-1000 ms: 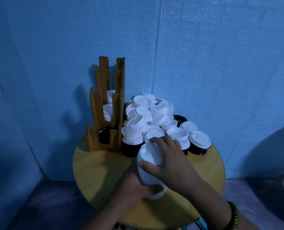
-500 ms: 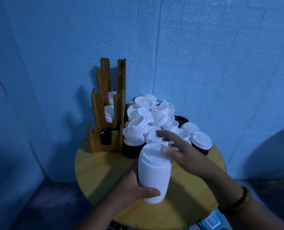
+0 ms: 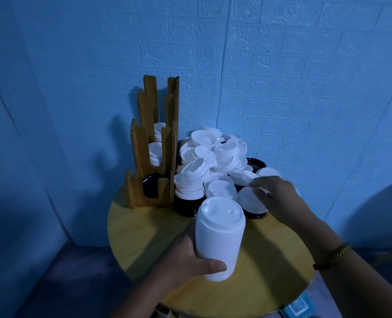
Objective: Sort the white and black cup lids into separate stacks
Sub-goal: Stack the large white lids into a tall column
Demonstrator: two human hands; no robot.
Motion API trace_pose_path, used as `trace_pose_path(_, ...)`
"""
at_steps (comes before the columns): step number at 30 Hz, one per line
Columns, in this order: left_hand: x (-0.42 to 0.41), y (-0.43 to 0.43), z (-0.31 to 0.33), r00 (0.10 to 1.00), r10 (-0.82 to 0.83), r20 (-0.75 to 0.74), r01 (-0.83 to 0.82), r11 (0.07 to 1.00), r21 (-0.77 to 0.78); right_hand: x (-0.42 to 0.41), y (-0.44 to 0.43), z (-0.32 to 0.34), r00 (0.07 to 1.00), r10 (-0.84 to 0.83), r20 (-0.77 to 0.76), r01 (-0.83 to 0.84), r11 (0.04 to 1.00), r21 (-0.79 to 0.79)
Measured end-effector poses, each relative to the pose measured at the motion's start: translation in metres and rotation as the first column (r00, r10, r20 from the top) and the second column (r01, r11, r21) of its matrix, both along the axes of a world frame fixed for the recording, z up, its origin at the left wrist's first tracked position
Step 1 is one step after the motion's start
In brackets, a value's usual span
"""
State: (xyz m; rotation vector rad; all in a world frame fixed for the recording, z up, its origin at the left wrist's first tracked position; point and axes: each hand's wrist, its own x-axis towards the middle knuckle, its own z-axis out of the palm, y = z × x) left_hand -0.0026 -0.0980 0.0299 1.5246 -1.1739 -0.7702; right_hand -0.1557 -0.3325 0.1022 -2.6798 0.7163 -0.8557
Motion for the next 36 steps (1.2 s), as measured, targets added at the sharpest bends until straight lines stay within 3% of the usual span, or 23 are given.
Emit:
trace_pose_path(2,0.0,-0.001,-0.001,1.0,0.003,0.0,-0.003,1.0,-0.01,-0.011,0.012,0.0,0.959,-0.051,0.278,-0.01,0.977,0.212)
trace_pose_path(5,0.0,0.0,-0.001,1.0,-0.001,0.003,0.001,1.0,-0.014,-0.032,0.035,-0.003,0.821,-0.187,0.54,-0.211,0.78,0.59)
trace_pose_path(7,-0.001,0.0,0.0,1.0,-0.003,-0.001,0.003,1.0,-0.014,-0.042,0.05,-0.013,0.779,-0.332,0.532,-0.286,0.566,0.773)
trace_pose_path(9,-0.001,0.0,0.0,1.0,-0.003,-0.002,0.002,1.0,-0.026,-0.053,0.063,-0.026,0.808,-0.424,0.408,-0.25,0.381,0.89)
trace_pose_path(12,-0.002,0.0,0.0,1.0,0.006,-0.006,-0.007,0.999,-0.04,-0.064,0.072,-0.043,0.878,-0.439,0.192,-0.079,0.264,0.961)
trace_pose_path(14,-0.002,-0.001,-0.001,1.0,0.002,-0.01,-0.002,0.999,-0.047,-0.067,0.075,-0.042,0.899,-0.429,0.086,0.046,0.288,0.957)
trace_pose_path(19,-0.002,-0.001,0.0,1.0,-0.019,-0.007,0.018,0.999,-0.042,-0.07,0.077,-0.032,0.933,-0.33,-0.141,0.304,0.52,0.798)
trace_pose_path(23,-0.001,-0.001,0.001,1.0,-0.01,0.005,0.011,0.999,-0.042,-0.075,0.082,-0.032,0.868,-0.299,-0.396,0.474,0.735,0.484)
trace_pose_path(25,-0.001,-0.001,0.0,1.0,-0.018,0.001,0.018,0.999,-0.046,-0.076,0.086,-0.029,0.822,-0.312,-0.477,0.51,0.775,0.373)
trace_pose_path(28,-0.001,0.0,0.001,1.0,-0.021,0.001,0.021,0.999,-0.043,-0.077,0.088,-0.024,0.857,-0.238,-0.457,0.394,0.874,0.283)
trace_pose_path(32,-0.002,0.0,0.003,1.0,-0.029,-0.011,0.028,0.999,-0.045,-0.073,0.087,-0.028,0.912,0.064,-0.406,0.069,0.95,0.305)
trace_pose_path(36,-0.003,0.0,0.002,1.0,-0.026,-0.017,0.025,0.998,-0.05,-0.069,0.081,-0.039,0.954,-0.019,-0.3,0.103,0.958,0.267)
